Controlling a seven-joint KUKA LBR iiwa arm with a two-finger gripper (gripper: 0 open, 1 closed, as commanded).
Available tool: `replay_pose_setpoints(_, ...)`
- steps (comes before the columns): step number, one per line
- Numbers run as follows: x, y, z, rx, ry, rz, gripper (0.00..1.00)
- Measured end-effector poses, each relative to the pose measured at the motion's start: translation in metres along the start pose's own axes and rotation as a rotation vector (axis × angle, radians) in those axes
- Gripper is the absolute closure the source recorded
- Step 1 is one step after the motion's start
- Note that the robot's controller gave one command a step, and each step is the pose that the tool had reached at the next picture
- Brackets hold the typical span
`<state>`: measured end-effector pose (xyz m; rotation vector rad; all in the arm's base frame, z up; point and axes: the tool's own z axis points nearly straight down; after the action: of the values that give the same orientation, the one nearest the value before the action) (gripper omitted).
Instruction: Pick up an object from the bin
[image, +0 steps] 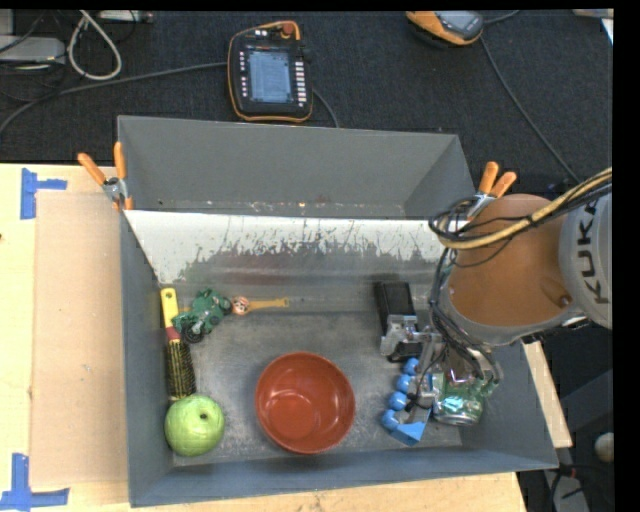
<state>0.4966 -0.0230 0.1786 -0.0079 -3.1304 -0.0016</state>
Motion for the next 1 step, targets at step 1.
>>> replay_pose_setpoints(1, -0.0018, 0.0002, -0.0037, 0.000, -0.008, -0.002, 0.00)
